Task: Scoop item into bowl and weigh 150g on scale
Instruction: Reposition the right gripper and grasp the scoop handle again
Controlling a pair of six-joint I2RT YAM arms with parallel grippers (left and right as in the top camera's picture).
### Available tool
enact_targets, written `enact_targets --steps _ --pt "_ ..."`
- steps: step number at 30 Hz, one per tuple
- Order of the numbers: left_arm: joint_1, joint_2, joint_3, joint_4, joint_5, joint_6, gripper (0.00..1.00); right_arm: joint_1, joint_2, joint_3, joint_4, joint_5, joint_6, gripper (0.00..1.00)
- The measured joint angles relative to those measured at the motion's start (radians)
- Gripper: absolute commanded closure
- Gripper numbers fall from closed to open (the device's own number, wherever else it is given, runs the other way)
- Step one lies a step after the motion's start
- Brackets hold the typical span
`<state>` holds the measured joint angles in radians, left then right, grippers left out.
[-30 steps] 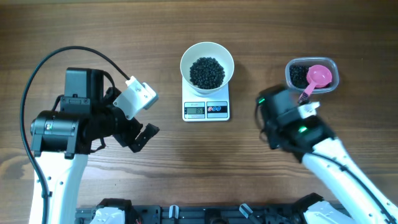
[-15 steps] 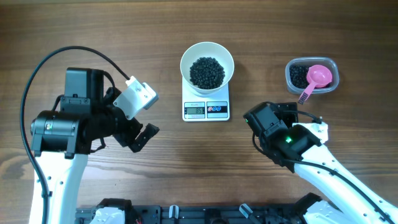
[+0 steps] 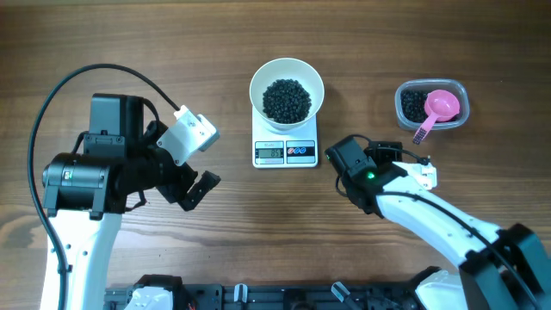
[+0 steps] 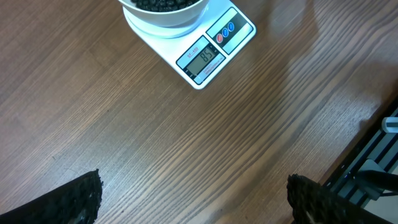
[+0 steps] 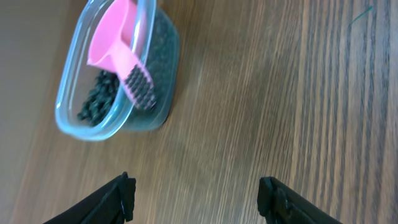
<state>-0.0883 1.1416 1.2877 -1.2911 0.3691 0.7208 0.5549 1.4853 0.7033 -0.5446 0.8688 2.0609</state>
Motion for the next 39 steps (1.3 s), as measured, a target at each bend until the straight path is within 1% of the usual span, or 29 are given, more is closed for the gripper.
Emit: enact_targets --steps 1,4,6,11,14,21,26,29,34,39 --pt "0.000 0.000 0.000 0.000 0.000 0.000 0.00 -0.005 0.006 0.000 0.002 0.004 0.000 0.25" --pt "0.000 0.000 0.000 0.000 0.000 0.000 0.00 -0.015 0.016 -0.002 0.003 0.029 0.002 0.23" --pt "0.000 0.000 0.000 0.000 0.000 0.000 0.00 -0.016 0.016 -0.002 0.002 0.060 0.003 0.25" --pt "0.000 0.000 0.000 0.000 0.000 0.000 0.00 -0.020 0.016 -0.002 0.019 0.109 0.003 0.35" --pt "0.000 0.000 0.000 0.000 0.000 0.000 0.00 -0.039 0.016 -0.002 0.026 0.119 0.003 0.39" --pt "0.000 0.000 0.000 0.000 0.000 0.000 0.00 -0.104 0.016 -0.002 0.061 0.129 0.003 0.40" --pt "0.000 0.000 0.000 0.000 0.000 0.000 0.00 -0.139 0.031 -0.002 0.137 0.135 0.003 0.40" --pt "0.000 0.000 0.000 0.000 0.000 0.000 0.00 -0.148 0.066 -0.002 0.192 0.138 0.003 0.41" --pt "0.000 0.000 0.000 0.000 0.000 0.000 0.00 -0.148 0.113 -0.003 0.203 0.138 0.003 0.42" --pt "0.000 0.000 0.000 0.000 0.000 0.000 0.00 -0.150 0.117 -0.003 0.219 0.138 0.003 0.43"
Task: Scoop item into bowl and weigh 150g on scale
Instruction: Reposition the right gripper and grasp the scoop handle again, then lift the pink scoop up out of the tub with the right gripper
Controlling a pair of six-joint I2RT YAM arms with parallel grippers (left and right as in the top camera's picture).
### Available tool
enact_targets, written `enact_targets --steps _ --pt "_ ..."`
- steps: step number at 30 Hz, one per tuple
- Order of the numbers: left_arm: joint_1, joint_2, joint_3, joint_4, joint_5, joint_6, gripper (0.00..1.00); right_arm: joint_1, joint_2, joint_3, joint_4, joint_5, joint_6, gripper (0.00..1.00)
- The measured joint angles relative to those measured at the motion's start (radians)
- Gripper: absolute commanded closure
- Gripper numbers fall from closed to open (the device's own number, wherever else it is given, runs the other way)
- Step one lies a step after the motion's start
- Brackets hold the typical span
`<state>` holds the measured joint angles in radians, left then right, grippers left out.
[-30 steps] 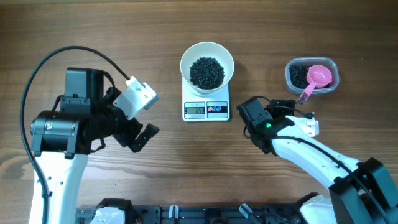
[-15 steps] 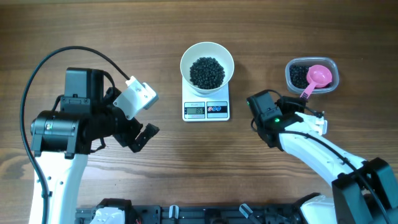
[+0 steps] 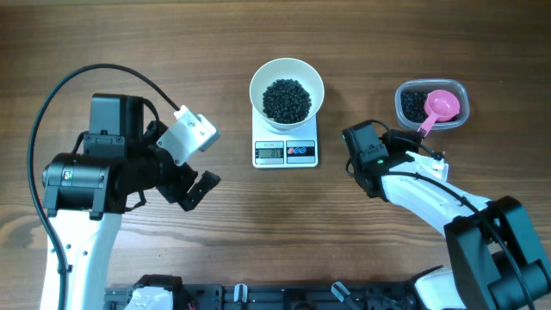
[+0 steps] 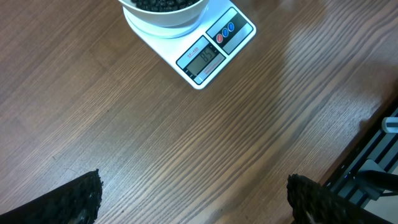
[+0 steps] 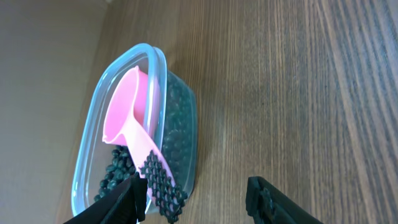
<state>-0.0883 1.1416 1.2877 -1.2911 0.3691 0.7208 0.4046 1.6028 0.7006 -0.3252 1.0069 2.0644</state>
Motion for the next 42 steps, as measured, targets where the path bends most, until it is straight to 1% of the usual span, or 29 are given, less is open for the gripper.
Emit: enact_targets --steps 4,8,12,15,22,23,25,27,31,33,38,42 --pt "0.000 0.000 0.000 0.000 0.000 0.000 0.00 -0.005 0.000 0.000 0.016 0.004 0.000 0.43" --pt "0.000 0.000 0.000 0.000 0.000 0.000 0.00 -0.018 0.000 0.000 0.025 0.008 0.000 0.48" --pt "0.000 0.000 0.000 0.000 0.000 0.000 0.00 -0.032 0.000 0.000 0.057 0.009 0.000 0.49" --pt "0.000 0.000 0.000 0.000 0.000 0.000 0.00 -0.039 0.000 -0.001 0.081 0.012 0.000 0.52" --pt "0.000 0.000 0.000 0.000 0.000 0.000 0.00 -0.042 0.000 -0.001 0.110 0.015 -0.008 0.54" --pt "0.000 0.000 0.000 0.000 0.000 0.000 0.00 -0.042 0.000 -0.001 0.110 0.015 -0.008 0.56" --pt "0.000 0.000 0.000 0.000 0.000 0.000 0.00 -0.042 0.000 -0.001 0.110 0.015 -0.011 0.63" --pt "0.000 0.000 0.000 0.000 0.000 0.000 0.00 -0.042 0.000 -0.001 0.110 0.016 -0.019 0.68" --pt "0.000 0.000 0.000 0.000 0.000 0.000 0.00 -0.051 0.000 -0.001 0.126 0.015 -0.029 0.76" --pt "0.000 0.000 0.000 0.000 0.000 0.000 0.00 -0.055 0.000 -0.001 0.129 0.015 -0.034 0.78" --pt "0.000 0.000 0.000 0.000 0.000 0.000 0.00 -0.055 0.000 -0.001 0.130 0.014 -0.050 0.96" --pt "0.000 0.000 0.000 0.000 0.000 0.000 0.00 -0.055 0.000 -0.001 0.133 0.014 -0.053 0.96"
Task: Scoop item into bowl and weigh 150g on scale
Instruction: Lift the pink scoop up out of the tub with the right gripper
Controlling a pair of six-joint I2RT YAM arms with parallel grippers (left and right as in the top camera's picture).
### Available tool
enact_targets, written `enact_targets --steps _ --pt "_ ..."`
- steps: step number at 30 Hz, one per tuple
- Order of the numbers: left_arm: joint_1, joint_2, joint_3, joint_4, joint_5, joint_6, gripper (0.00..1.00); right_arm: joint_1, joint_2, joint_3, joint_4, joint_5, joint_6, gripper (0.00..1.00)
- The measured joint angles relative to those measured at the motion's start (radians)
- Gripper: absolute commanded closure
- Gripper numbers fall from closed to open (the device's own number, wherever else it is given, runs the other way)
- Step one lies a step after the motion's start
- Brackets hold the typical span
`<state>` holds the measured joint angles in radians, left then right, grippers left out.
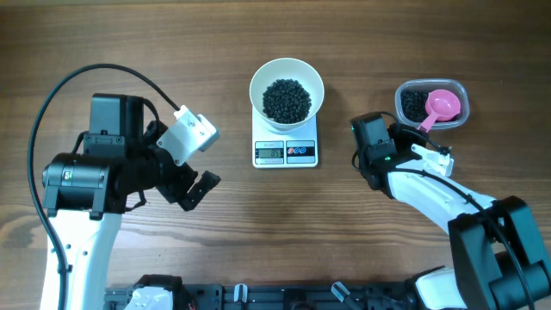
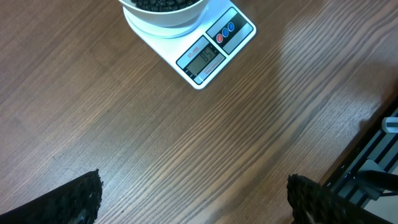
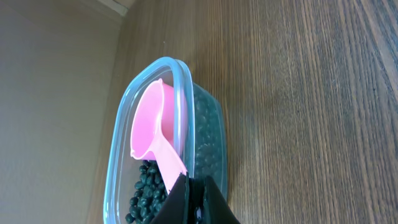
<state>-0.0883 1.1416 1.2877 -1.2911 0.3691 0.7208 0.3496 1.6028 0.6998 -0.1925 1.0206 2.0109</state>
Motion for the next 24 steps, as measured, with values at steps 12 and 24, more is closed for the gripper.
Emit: enact_targets --steps 12,24 --pt "0.000 0.000 0.000 0.000 0.000 0.000 0.00 -0.001 -0.059 0.000 -0.005 -0.096 -0.113 0.96" --pt "0.000 0.000 0.000 0.000 0.000 0.000 0.00 -0.050 -0.415 -0.003 -0.242 -0.323 -0.313 0.96"
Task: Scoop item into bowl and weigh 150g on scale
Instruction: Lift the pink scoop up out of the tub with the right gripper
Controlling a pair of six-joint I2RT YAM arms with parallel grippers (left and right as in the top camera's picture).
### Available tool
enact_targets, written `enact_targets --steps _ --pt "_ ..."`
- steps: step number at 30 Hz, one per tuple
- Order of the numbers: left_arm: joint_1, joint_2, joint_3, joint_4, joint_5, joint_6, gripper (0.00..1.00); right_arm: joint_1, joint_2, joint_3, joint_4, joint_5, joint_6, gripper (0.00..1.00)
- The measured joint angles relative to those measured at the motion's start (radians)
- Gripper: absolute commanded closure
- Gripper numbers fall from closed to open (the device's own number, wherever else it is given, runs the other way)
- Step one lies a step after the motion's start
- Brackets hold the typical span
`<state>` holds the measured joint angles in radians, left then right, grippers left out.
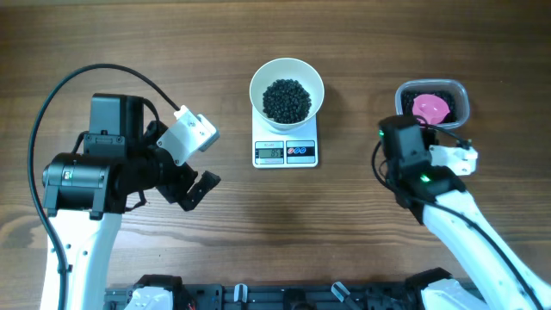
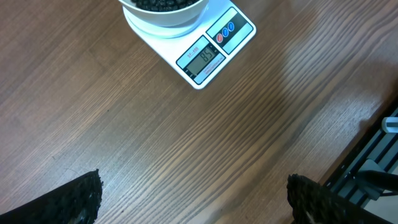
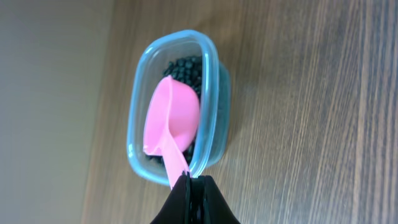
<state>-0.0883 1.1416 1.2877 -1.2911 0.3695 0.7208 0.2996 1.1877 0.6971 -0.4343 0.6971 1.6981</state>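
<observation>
A white bowl (image 1: 287, 90) of black beans sits on the white scale (image 1: 286, 152), whose display (image 2: 201, 57) reads 85. At the right stands a clear tub (image 1: 430, 103) of black beans with the pink scoop (image 3: 173, 121) lying in it. My right gripper (image 3: 192, 186) is shut on the scoop's handle at the tub's near rim. My left gripper (image 2: 193, 193) hangs open over bare table, left of the scale, with nothing between its fingers.
The tub stands near the table's far right edge (image 3: 93, 112). A black rail (image 1: 284, 297) runs along the front edge. The left arm's cable (image 1: 77, 82) loops over the left side.
My right arm has swung to the right, so it now reaches the tub from the front. The scoop's bowl has turned and lies deeper in the tub. The left arm is unchanged.
My right gripper stood open some way from the tub, the scoop resting on its rim. Then it was open around the handle. Then it was shut on the handle. Now it holds the scoop in the beans. The scale has read 85 throughout.
</observation>
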Motion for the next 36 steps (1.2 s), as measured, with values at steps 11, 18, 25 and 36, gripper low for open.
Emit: enact_targets --steps 11,18,25,36 --pt "0.000 0.000 0.000 0.000 0.000 0.000 0.00 -0.146 -0.126 0.000 0.005 -0.215 -0.212 0.96" --pt "0.000 0.000 0.000 0.000 0.000 0.000 0.00 -0.295 -0.163 0.026 0.016 -0.468 -0.513 0.96" --pt "0.000 0.000 0.000 0.000 0.000 0.000 0.00 -0.526 -0.191 0.124 0.016 -0.893 -0.854 0.95" --pt "0.000 0.000 0.000 0.000 0.000 0.000 0.00 -0.727 -0.192 0.149 -0.127 -1.289 -1.136 0.96"
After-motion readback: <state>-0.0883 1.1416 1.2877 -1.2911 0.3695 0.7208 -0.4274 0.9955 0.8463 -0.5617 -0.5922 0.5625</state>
